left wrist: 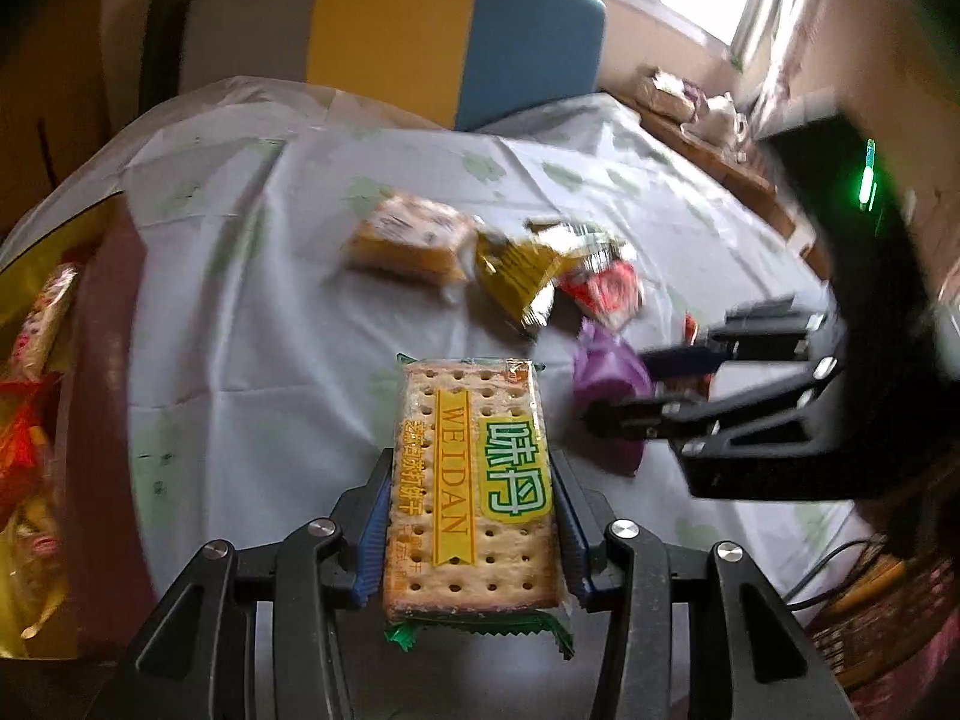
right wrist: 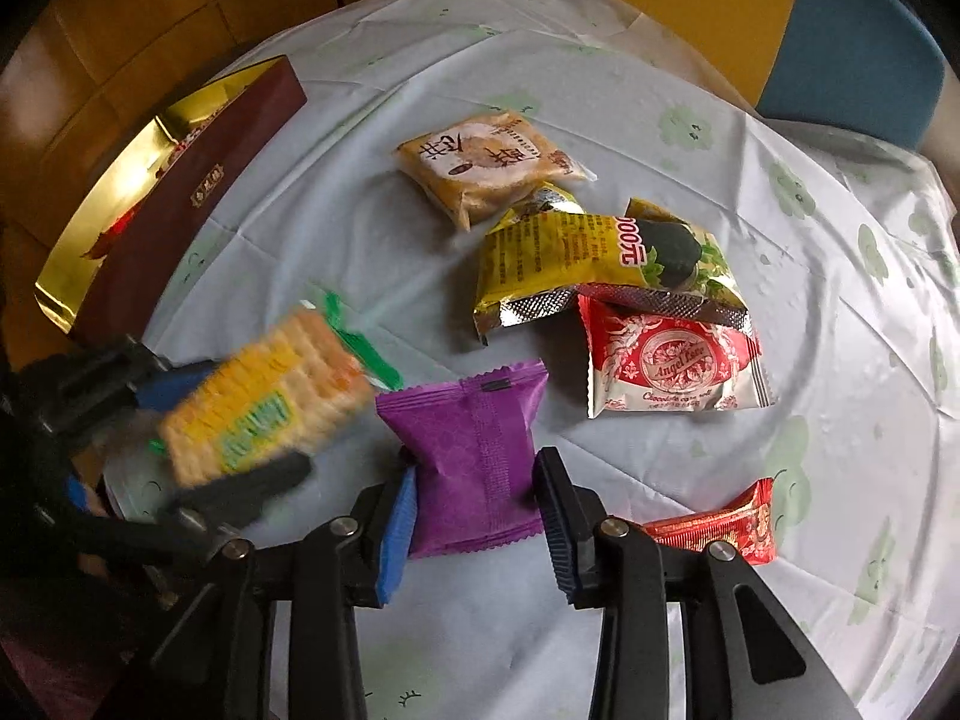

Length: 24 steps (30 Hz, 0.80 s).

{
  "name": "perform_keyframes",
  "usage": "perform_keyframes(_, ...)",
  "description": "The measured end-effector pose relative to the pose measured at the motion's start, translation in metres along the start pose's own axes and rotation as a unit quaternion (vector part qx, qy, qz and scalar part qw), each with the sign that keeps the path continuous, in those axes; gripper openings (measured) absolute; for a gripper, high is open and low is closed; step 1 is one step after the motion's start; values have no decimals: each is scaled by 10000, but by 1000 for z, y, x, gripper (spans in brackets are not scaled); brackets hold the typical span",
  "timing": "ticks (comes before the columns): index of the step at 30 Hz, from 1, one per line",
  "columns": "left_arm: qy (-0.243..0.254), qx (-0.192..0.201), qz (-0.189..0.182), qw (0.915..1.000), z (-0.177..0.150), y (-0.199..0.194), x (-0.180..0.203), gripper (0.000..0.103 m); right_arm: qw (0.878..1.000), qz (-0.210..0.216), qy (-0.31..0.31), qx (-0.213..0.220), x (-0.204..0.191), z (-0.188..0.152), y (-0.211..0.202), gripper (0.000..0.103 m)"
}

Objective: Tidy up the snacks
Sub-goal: 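Lift the WEIDAN cracker pack with left while right grasps the purple pouch, then carry the cracker pack into the gold tin and open the left gripper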

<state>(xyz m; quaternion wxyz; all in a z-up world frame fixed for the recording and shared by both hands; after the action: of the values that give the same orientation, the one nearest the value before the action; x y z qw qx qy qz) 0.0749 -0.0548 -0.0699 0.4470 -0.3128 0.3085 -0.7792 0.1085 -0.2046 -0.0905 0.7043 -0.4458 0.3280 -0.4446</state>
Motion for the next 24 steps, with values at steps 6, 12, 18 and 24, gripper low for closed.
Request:
perform_keyframes(6, -737, 428, 10, 9964, 20, -48, -46, 47, 9999, -76, -79, 23, -3, 1, 2, 39)
perform_keyframes(12, -1872, 713, 412, 9789, 32, -90, -126, 47, 9999, -96, -113, 34, -4, -1, 1, 39)
perform_keyframes(18, -2823, 503, 1253, 9498, 29, -98, -213, 47, 9997, -155, -159, 57, -7, -2, 0, 39)
perform_keyframes(24, -3126, 406, 1704, 9336, 44, -83, -264, 47, 9991, -277, -320, 74, -11, -4, 1, 39)
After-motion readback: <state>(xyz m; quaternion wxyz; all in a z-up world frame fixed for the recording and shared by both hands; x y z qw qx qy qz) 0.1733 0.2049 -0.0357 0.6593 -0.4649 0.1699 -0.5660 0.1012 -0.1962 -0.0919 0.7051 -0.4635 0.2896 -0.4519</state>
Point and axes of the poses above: each gripper's, at about its wrist camera, not at the fingertips, and y roughly the way its jaws point, x to its right, z to its top, the point moved 2 cm from there along y, roughly the way its jaws point, and after that the axes turned 3 degrees about x, right-handed, at the moved point
